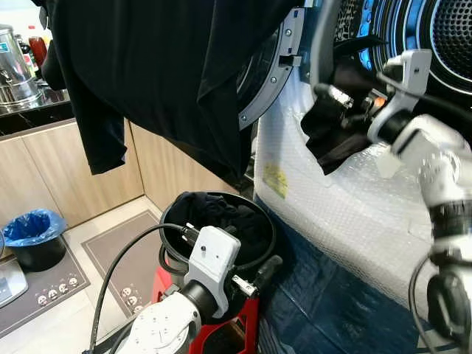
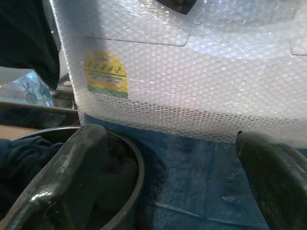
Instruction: Clothes washing
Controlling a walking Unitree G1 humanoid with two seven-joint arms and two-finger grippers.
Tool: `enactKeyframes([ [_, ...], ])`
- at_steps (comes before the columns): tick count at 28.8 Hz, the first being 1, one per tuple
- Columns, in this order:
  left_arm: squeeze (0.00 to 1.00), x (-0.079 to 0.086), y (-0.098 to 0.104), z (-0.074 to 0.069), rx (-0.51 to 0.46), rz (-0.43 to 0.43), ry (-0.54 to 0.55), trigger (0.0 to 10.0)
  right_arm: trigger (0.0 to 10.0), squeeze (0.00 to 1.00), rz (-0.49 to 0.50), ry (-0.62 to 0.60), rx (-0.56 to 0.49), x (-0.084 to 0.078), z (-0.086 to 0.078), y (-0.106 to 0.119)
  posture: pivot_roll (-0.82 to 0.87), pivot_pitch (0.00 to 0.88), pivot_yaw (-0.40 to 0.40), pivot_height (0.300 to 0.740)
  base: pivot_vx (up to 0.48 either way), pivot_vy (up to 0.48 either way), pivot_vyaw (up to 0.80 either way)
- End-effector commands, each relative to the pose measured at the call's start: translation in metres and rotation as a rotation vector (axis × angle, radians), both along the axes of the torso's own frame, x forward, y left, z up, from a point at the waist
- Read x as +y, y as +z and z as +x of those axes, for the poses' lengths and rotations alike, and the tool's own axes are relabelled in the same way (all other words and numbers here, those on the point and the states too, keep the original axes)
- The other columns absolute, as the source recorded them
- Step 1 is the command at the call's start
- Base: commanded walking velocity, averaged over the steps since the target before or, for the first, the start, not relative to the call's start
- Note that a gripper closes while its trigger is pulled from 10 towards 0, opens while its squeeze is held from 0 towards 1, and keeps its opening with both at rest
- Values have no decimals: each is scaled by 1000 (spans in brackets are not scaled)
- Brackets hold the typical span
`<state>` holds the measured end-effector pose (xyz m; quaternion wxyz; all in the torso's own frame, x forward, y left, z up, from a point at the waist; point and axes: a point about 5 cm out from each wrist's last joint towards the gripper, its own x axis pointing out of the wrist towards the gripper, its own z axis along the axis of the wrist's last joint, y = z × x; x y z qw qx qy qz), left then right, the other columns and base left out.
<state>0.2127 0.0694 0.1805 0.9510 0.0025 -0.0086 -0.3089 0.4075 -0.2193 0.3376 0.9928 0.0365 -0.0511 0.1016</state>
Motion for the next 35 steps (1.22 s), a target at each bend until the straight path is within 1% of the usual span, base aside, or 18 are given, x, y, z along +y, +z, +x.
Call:
enactKeyframes([
  [1,0,0,4,-2,-23,-2,2,10000,10000,0,12,-172,-19,-22,-1,8,32,0,-88,740,0,0,0],
  [2,0,0,5,-2,-23,-4,5,10000,10000,0,0,-298,-37,-35,-2,14,38,0,-92,740,0,0,0],
  [6,0,-1,4,-2,-24,-5,8,10000,10000,0,33,-382,-62,-46,-4,20,39,0,-94,740,0,0,0],
  [7,0,-1,4,-2,-24,-5,8,10000,10000,0,32,-384,-62,-46,-3,20,39,0,-94,740,0,0,0],
  [11,0,1,4,-3,-24,-5,30,10000,10000,0,148,-289,-28,-37,0,21,58,0,-103,740,0,0,0],
  [13,0,1,4,-4,-24,-5,30,10000,10000,0,158,-286,-27,-37,0,21,58,0,-103,740,0,0,0],
  [14,0,1,4,-4,-23,-5,33,10000,10000,0,166,-236,-88,-38,-2,25,61,0,-104,740,0,0,0],
  [16,0,2,4,-4,-23,-5,34,10000,10000,0,168,-216,-116,-39,-3,27,62,0,-105,740,0,0,0],
  [18,0,2,4,-5,-23,-6,34,10000,10000,0,160,-70,-202,-34,-8,32,61,0,-104,740,0,0,0],
  [19,0,2,4,-5,-22,-7,32,10000,10000,0,130,159,-260,-25,-18,27,58,0,-99,740,0,0,0],
  [20,0,2,4,-5,-21,-6,28,10000,10000,0,100,246,-242,-20,-24,16,54,0,-96,740,0,0,0],
  [22,0,2,4,-5,-21,-5,27,10000,10000,0,93,261,-233,-20,-25,12,54,0,-96,740,0,0,0],
  [24,0,1,4,-4,-23,-3,17,10000,10000,0,34,369,-213,-14,-37,-7,45,0,-86,740,0,0,0],
  [27,0,1,4,-4,-24,-2,15,10000,10000,0,25,401,-209,-12,-41,-11,42,0,-82,740,0,0,0],
  [28,0,1,5,-4,-24,-1,7,10000,10000,0,-1,460,-190,-9,-51,-22,37,0,-77,740,0,0,0],
  [29,0,1,5,-4,-24,-1,7,10000,10000,0,-1,460,-190,-9,-51,-22,37,0,-77,740,0,0,0],
  [31,0,1,5,-4,-25,1,1,10000,10000,0,-21,552,-114,-10,-66,-44,35,0,-74,740,0,0,0],
  [35,0,1,5,-4,-25,1,-4,10000,10000,0,-106,662,-23,-1,-85,-68,33,0,-72,740,0,0,0],
])
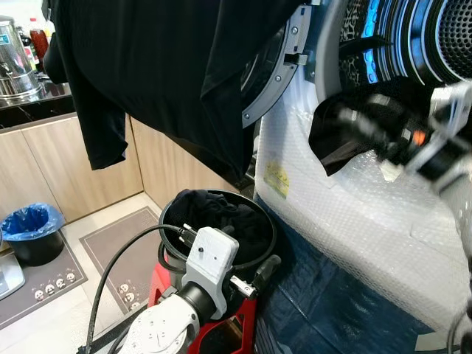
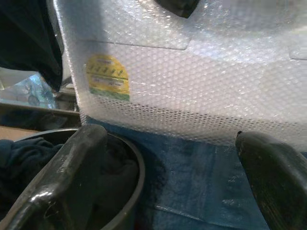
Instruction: Clothes washing
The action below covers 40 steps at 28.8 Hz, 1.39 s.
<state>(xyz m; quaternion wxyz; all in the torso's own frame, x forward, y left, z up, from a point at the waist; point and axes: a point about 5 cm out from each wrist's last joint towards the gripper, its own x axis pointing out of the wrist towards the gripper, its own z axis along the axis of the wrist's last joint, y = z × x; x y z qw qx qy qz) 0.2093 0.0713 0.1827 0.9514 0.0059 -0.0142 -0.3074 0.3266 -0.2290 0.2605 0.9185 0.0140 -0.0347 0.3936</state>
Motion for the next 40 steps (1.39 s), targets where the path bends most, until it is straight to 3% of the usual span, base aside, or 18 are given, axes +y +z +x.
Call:
enactKeyframes([
  [1,0,-1,2,0,-12,-1,-8,10000,10000,0,-45,89,-8,13,-9,3,33,0,-72,740,0,0,0],
  [6,0,-1,2,0,-12,-2,-11,10000,10000,0,-99,141,54,24,-23,-12,33,0,-73,740,0,0,0],
  [9,0,-1,2,0,-12,-4,-12,10000,10000,0,-154,171,137,40,-31,-37,31,0,-76,740,0,0,0],
  [12,0,-2,3,0,-12,-5,-12,10000,10000,0,-173,119,189,52,-29,-50,33,0,-79,740,0,0,0],
  [16,0,-2,3,0,-12,-5,-12,10000,10000,0,-175,114,191,53,-29,-51,33,0,-79,740,0,0,0],
  [19,0,-1,3,0,-11,-5,-4,10000,10000,0,-79,-43,243,74,-10,-61,39,0,-80,740,0,0,0],
  [26,0,-1,3,0,-11,-4,-3,10000,10000,0,-57,-102,262,78,-5,-63,42,0,-80,740,0,0,0],
  [33,0,0,3,1,-10,-2,2,10000,10000,0,73,-385,256,67,23,-57,39,0,-74,740,0,0,0],
  [38,0,0,3,1,-10,-1,2,10000,10000,0,82,-407,250,66,25,-55,39,0,-74,740,0,0,0],
  [40,0,0,3,1,-9,-2,1,10000,10000,0,137,-423,243,63,29,-50,41,0,-74,740,0,0,0],
])
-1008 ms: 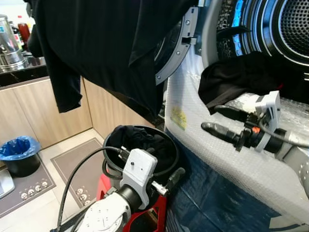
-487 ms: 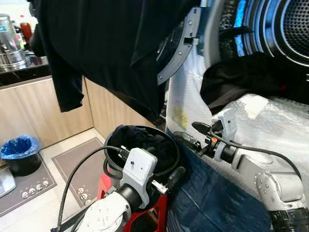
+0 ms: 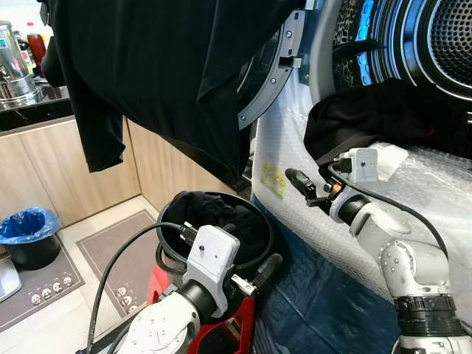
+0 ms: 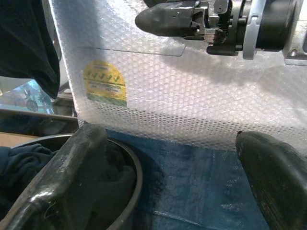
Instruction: Clothes washing
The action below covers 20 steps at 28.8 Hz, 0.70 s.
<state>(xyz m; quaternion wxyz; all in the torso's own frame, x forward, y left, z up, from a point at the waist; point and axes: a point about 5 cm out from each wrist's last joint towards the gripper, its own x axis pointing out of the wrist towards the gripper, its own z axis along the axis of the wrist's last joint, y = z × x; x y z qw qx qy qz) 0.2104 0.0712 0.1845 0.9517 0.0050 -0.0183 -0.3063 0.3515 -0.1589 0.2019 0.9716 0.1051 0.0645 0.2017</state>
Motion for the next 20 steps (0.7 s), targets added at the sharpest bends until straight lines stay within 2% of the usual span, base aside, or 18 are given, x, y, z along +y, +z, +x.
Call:
enactKeyframes([
  [1,0,0,1,-1,-2,2,-1,10000,10000,0,45,-62,-38,-11,6,12,41,0,-74,740,0,0,0],
  [8,0,0,1,0,0,1,0,10000,10000,0,92,42,-104,-13,1,24,39,0,-74,740,0,0,0],
  [14,0,0,1,0,-1,0,-3,10000,10000,0,177,150,-162,-9,-4,39,37,0,-74,740,0,0,0],
  [20,0,0,0,0,1,0,-3,10000,10000,0,216,203,-183,-5,-7,47,40,0,-74,740,0,0,0],
])
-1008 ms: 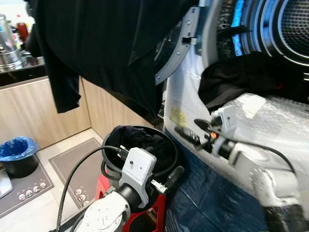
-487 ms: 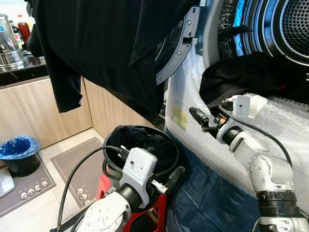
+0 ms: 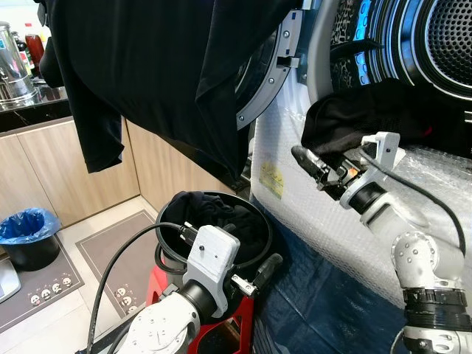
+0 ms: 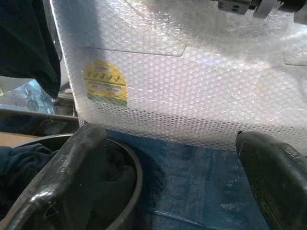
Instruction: Clothes washing
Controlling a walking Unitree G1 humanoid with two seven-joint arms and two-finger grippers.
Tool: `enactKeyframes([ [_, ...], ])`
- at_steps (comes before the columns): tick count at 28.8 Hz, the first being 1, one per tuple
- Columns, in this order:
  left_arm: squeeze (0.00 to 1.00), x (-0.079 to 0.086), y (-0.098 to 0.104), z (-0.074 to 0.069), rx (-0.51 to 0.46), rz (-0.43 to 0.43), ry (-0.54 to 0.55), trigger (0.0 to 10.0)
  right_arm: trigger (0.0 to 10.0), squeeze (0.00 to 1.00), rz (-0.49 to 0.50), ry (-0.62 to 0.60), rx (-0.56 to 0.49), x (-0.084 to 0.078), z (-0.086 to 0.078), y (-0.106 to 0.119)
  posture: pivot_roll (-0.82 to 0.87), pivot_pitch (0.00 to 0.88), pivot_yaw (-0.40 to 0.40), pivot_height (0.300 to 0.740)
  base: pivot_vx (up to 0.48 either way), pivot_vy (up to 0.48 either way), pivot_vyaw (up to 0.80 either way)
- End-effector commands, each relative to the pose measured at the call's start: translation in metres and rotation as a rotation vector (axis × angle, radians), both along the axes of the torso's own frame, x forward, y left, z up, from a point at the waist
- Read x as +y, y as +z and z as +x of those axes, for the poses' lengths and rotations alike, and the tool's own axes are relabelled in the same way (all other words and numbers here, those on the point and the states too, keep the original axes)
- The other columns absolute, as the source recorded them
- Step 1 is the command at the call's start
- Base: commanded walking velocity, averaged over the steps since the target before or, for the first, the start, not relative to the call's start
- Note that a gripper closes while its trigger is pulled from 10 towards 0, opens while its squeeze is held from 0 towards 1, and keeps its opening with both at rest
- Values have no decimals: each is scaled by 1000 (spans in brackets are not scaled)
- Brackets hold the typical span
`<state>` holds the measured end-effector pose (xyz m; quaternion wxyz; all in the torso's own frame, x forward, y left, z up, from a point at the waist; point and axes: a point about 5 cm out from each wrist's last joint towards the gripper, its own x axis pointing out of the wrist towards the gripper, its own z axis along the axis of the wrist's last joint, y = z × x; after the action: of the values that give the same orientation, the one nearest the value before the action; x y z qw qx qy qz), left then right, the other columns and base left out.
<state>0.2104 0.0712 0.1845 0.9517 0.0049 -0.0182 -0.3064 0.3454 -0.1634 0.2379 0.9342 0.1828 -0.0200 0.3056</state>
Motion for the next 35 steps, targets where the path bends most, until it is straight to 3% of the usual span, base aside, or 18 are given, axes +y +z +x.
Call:
enactKeyframes([
  [1,0,0,1,0,0,0,-2,10000,10000,0,10,1,-47,0,-1,13,41,0,-75,740,0,0,0],
  [9,0,-1,1,0,-1,0,-4,10000,10000,0,50,-86,-35,10,13,25,41,0,-72,740,0,0,0],
  [12,0,-1,1,0,-1,1,-1,10000,10000,0,49,-187,12,2,27,32,45,0,-74,740,0,0,0],
  [19,0,-1,1,0,-1,0,3,10000,10000,0,53,-303,34,-14,40,48,49,0,-77,740,0,0,0],
  [26,0,-1,1,-1,1,-2,6,10000,10000,0,46,-511,21,-46,52,79,44,0,-78,740,0,0,0],
  [32,0,-1,1,-1,1,-2,9,10000,10000,0,-113,-783,43,-84,56,96,38,0,-79,740,0,0,0],
  [34,0,-1,0,-1,1,-2,9,10000,10000,0,-280,-1007,33,-108,52,107,38,0,-81,740,0,0,0],
  [35,0,-1,0,-1,1,-2,9,10000,10000,0,-280,-1007,33,-108,52,107,38,0,-81,740,0,0,0],
])
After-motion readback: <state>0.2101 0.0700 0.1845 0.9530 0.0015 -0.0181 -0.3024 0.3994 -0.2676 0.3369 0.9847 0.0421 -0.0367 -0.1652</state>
